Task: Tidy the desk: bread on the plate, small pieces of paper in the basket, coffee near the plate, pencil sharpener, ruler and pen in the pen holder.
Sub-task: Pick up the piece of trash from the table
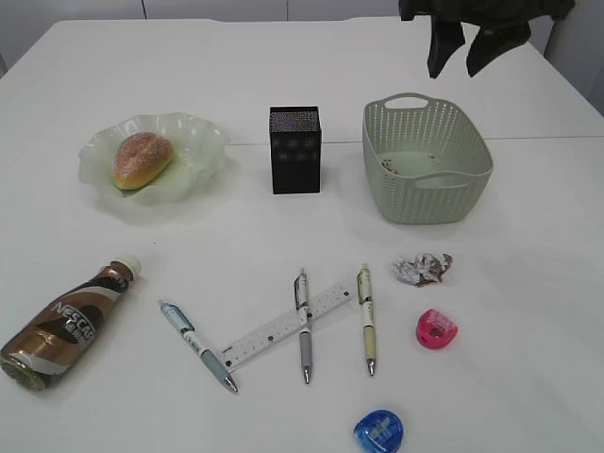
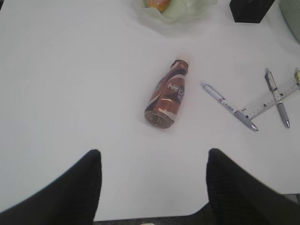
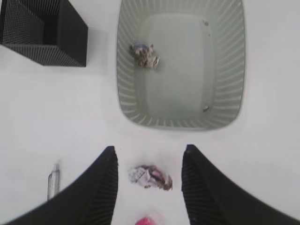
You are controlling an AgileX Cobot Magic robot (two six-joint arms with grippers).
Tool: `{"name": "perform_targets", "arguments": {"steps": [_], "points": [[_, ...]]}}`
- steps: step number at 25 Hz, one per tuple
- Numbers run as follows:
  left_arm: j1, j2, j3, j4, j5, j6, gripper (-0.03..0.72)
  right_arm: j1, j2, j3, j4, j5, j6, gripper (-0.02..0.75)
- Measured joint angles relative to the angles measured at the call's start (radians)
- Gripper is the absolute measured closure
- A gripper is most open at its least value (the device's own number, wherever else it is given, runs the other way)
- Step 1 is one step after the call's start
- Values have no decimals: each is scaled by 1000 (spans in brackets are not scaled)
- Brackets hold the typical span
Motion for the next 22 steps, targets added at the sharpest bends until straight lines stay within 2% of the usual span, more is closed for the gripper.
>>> {"name": "perform_targets", "arguments": {"steps": [5, 12, 22], "points": [[0, 0, 0, -20, 0, 0, 182, 0, -126, 174, 81, 0, -10, 376], [0, 0, 0, -34, 0, 0, 183, 3, -197, 340, 81, 0, -105, 376], [0, 0, 0, -38, 0, 0, 182, 3, -117, 378, 86, -4, -129, 375]]}}
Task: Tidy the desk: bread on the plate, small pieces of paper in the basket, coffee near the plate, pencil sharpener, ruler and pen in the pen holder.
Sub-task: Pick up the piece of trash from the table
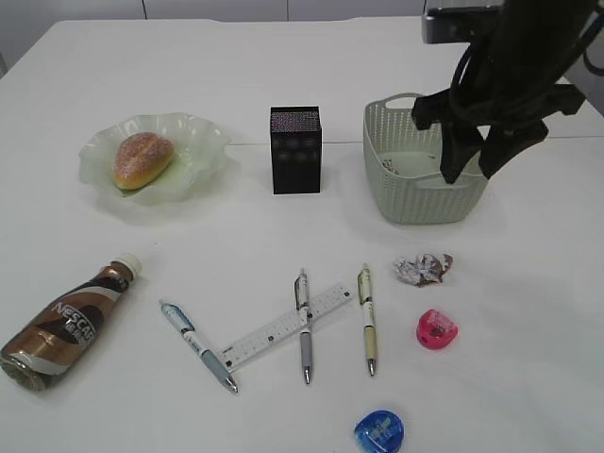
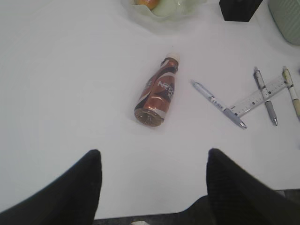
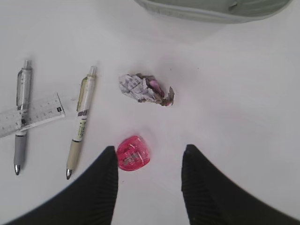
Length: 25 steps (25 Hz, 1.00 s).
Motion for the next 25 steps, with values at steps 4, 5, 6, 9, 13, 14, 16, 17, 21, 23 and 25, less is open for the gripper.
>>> {"name": "perform_targets", "arguments": {"steps": [4, 5, 6, 9, 13, 14, 16, 17, 21, 23, 25], "points": [[0, 0, 0, 0, 0, 0, 182, 0, 47, 0, -5, -4, 2, 375], [0, 0, 0, 0, 0, 0, 183, 0, 60, 0, -5, -4, 2, 375], [0, 0, 0, 0, 0, 0, 182, 0, 71, 0, -5, -6, 2, 375], [0, 0, 0, 0, 0, 0, 183, 0, 114, 0, -5, -13, -8, 375], [0, 0, 0, -2, 0, 0, 182, 0, 163, 0, -5, -19, -16, 374], [0, 0, 0, -2, 0, 0, 182, 0, 174, 0, -5, -19, -21, 374], [0, 0, 0, -2, 0, 0, 183, 0, 192, 0, -18, -22, -34, 374], [0, 0, 0, -2, 0, 0, 182, 0, 200, 0, -28, -22, -44, 374], [0, 0, 0, -4, 0, 0, 182, 0, 228, 0, -44, -27, -59, 374], [0, 0, 0, -4, 0, 0, 182, 0, 241, 0, -42, -29, -60, 374], [0, 0, 0, -4, 0, 0, 182, 0, 251, 0, -41, -36, -61, 374]]}}
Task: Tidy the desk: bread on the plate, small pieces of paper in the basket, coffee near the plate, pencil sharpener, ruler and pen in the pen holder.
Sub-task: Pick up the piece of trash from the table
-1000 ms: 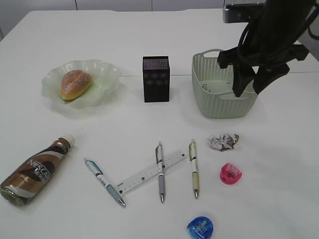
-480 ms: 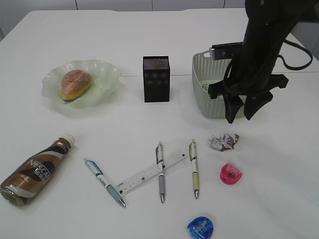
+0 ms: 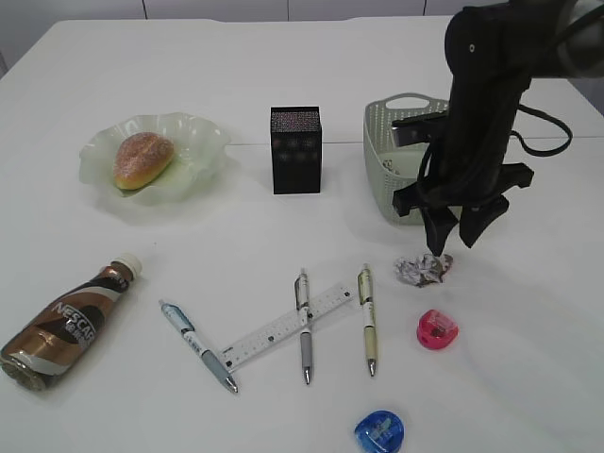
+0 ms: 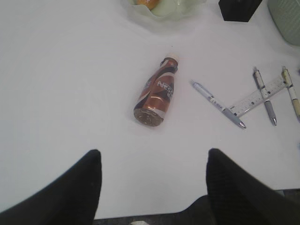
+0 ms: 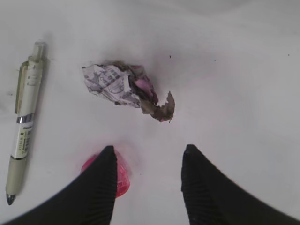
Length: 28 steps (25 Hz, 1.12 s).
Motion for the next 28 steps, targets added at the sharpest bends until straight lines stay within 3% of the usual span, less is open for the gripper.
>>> {"name": "perform_targets", "arguments": {"steps": [8, 16, 28], "points": [[0, 0, 0, 2, 0, 0, 182, 0, 2, -5, 1, -90, 4, 372], [0, 0, 0, 2, 0, 0, 182, 0, 8, -5, 8, -94, 19, 215], [0, 0, 0, 2, 0, 0, 183, 0, 72, -5, 13, -94, 21, 206]]}}
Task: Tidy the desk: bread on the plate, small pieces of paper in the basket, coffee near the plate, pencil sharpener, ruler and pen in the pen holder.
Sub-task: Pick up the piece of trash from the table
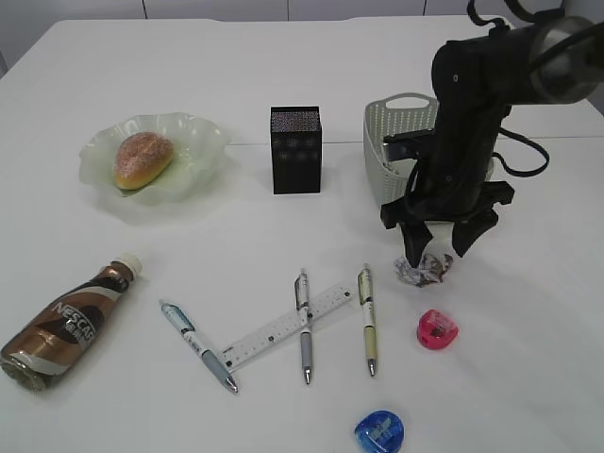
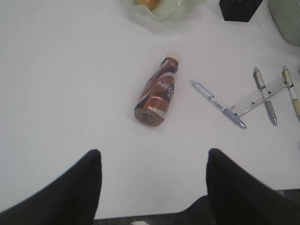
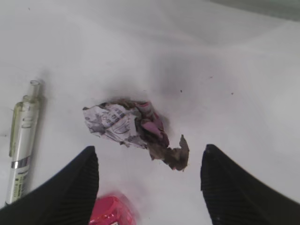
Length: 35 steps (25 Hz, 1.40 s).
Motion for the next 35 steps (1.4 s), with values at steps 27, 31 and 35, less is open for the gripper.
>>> {"name": "perform_targets", "arguments": {"steps": [27, 31, 35], "points": [[0, 0, 0, 0, 0, 0, 182, 0, 52, 0, 6, -54, 2, 205], [0, 0, 0, 0, 0, 0, 182, 0, 52, 0, 6, -54, 2, 205], [0, 0, 0, 0, 0, 0, 183, 0, 52, 0, 6, -54, 2, 205]]}}
